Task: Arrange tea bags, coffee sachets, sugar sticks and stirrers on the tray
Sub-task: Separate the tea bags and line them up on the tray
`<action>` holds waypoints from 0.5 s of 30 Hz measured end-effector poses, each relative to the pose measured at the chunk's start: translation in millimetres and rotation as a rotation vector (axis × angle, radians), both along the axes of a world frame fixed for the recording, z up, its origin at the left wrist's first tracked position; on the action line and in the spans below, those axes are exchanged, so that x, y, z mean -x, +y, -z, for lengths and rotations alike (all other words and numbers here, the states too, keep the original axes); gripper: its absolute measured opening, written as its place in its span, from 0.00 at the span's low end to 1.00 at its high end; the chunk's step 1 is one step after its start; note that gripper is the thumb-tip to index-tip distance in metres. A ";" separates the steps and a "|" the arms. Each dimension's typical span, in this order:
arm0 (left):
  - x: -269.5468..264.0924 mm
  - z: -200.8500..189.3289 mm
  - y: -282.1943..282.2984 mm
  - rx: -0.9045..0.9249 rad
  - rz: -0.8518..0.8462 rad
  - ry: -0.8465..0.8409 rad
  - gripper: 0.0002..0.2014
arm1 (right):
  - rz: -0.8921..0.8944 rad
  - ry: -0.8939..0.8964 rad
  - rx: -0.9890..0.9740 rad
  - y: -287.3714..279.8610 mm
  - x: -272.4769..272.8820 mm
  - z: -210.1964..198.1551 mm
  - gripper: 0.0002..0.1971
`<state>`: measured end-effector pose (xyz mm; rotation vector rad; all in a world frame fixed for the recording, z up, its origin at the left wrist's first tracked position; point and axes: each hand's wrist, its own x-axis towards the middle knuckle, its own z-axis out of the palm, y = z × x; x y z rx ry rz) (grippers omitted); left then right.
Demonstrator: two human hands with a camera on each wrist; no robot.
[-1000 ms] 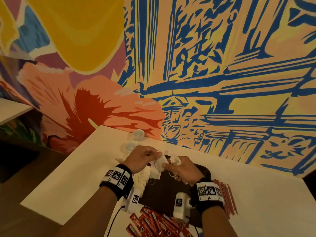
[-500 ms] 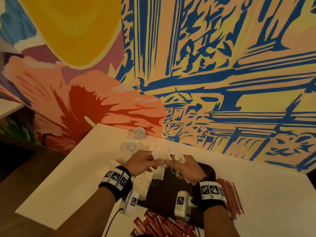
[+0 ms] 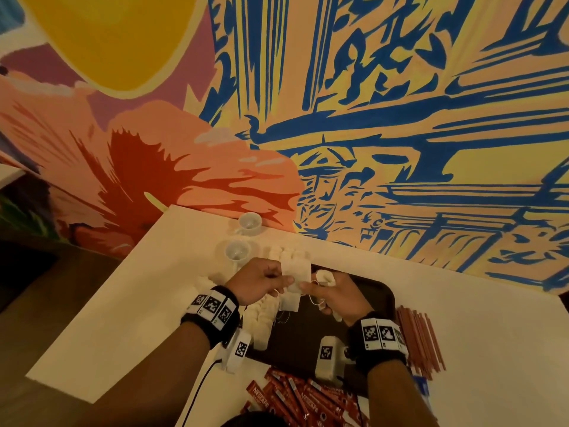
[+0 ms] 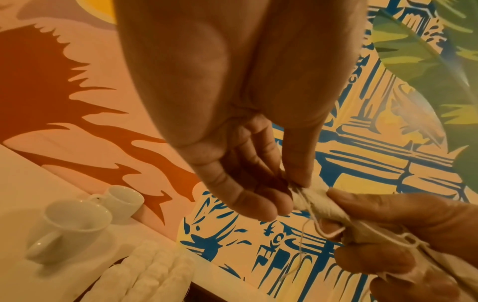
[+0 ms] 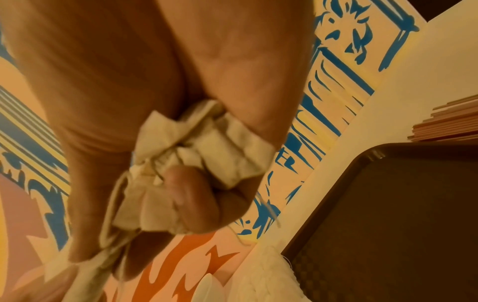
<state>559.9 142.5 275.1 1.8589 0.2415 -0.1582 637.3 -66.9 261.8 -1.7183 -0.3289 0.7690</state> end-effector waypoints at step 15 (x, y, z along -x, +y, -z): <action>-20.5 55.1 19.7 -0.087 0.004 0.246 0.07 | 0.104 0.150 0.267 13.2 -13.9 73.9 0.09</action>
